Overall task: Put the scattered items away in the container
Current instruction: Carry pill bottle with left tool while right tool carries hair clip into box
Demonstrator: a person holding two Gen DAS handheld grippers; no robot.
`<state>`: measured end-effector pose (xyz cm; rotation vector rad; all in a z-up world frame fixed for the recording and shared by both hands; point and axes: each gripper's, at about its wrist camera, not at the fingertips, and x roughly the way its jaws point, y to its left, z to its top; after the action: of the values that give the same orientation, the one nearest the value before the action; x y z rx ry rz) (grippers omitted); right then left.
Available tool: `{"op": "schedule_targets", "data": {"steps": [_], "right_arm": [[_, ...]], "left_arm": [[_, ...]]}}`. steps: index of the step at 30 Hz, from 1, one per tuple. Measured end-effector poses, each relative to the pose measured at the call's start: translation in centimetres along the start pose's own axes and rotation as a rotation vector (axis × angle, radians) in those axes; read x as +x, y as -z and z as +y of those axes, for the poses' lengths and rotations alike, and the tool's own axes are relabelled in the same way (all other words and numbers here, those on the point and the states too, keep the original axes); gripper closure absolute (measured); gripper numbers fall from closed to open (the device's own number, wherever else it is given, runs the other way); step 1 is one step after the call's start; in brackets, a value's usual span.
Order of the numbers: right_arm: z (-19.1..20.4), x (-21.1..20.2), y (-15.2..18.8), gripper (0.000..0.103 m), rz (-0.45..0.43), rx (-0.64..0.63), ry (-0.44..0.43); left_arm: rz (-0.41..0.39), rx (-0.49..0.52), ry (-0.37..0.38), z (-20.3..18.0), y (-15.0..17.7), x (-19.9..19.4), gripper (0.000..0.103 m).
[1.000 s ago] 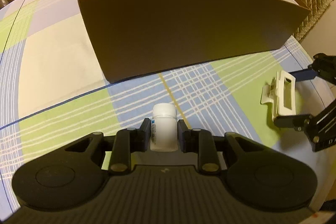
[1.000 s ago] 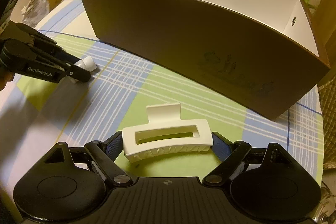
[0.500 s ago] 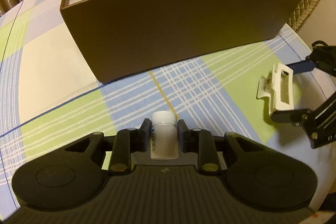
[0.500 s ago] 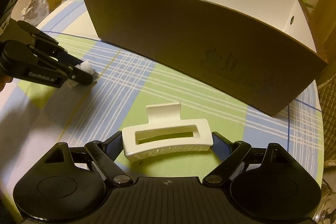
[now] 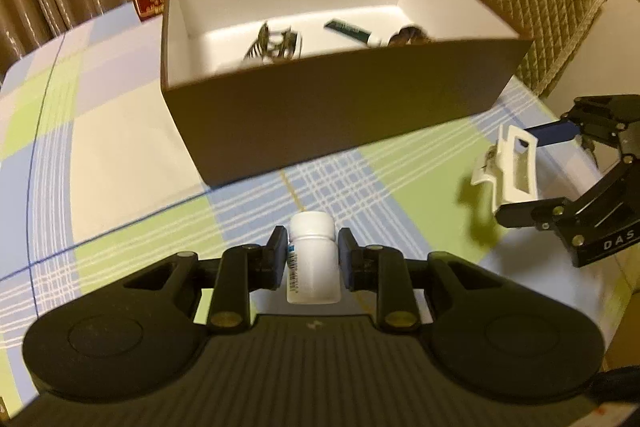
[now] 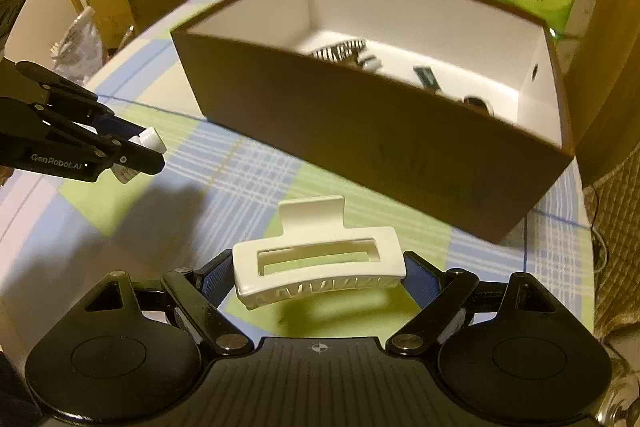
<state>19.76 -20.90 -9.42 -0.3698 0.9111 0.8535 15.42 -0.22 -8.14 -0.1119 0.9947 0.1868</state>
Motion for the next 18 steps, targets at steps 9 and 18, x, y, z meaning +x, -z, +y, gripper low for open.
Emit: {"op": "schedule_targets", "data": {"steps": [9, 18], "right_arm": [[0.6, -2.0, -2.6, 0.019, -0.073, -0.029, -0.021], [-0.1, -3.6, -6.1, 0.019, -0.141, -0.09, -0.015]], "left_arm": [[-0.075, 0.036, 0.003, -0.8, -2.4, -2.5, 0.081], [-0.125, 0.083, -0.002, -0.8, -5.9, -3.0, 0.081]]}}
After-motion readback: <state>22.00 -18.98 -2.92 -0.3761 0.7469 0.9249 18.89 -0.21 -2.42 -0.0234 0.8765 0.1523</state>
